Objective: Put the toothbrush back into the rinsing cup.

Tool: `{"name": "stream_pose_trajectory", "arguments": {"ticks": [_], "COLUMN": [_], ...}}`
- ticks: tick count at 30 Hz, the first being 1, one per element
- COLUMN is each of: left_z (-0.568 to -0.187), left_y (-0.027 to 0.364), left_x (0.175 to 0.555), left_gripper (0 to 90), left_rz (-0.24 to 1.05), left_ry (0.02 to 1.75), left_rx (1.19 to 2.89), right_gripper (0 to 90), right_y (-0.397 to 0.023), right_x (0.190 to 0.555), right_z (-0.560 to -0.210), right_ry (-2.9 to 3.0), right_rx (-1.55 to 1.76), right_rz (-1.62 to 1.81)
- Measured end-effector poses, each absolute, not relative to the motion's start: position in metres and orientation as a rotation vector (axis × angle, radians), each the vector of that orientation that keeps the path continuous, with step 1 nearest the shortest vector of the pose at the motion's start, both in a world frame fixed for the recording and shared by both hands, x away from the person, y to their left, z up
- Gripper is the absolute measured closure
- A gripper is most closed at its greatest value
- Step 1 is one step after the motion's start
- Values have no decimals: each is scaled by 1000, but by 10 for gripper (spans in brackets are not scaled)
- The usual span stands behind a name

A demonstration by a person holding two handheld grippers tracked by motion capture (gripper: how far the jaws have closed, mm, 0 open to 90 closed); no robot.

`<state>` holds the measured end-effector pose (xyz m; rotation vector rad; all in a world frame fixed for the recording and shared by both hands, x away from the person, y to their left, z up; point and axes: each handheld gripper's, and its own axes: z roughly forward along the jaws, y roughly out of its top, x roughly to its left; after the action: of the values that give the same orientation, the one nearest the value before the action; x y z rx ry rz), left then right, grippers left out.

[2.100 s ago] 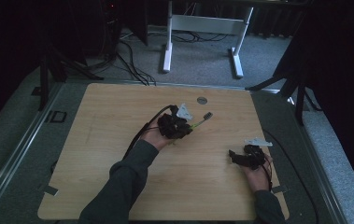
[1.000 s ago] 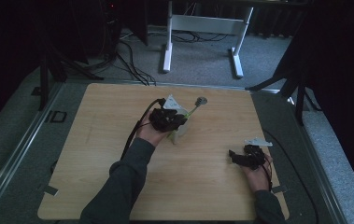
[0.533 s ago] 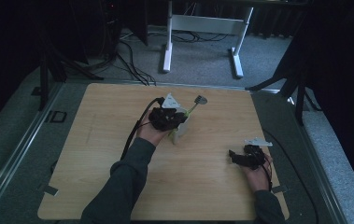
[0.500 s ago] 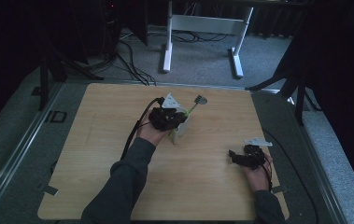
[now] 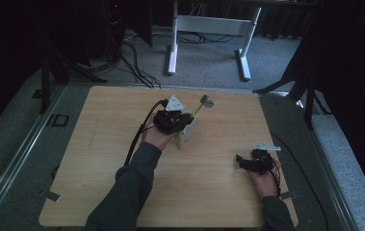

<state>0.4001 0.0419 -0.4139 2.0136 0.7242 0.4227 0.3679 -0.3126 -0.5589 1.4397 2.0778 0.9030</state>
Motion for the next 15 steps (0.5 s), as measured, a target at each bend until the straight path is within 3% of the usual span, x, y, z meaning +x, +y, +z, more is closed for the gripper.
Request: {"name": "stream_pose_trajectory", "arguments": {"ticks": [15], "left_z": [-413], "left_y": [42], "left_x": [400], "left_gripper": [793], "left_rz": [434], "left_ry": [727], "left_rx": [1965], "right_gripper": [217], "right_y": [-313], "right_x": [368], "right_z": [-559], "right_ry": [2078], "right_rx": [1439], "right_rz": [903]}}
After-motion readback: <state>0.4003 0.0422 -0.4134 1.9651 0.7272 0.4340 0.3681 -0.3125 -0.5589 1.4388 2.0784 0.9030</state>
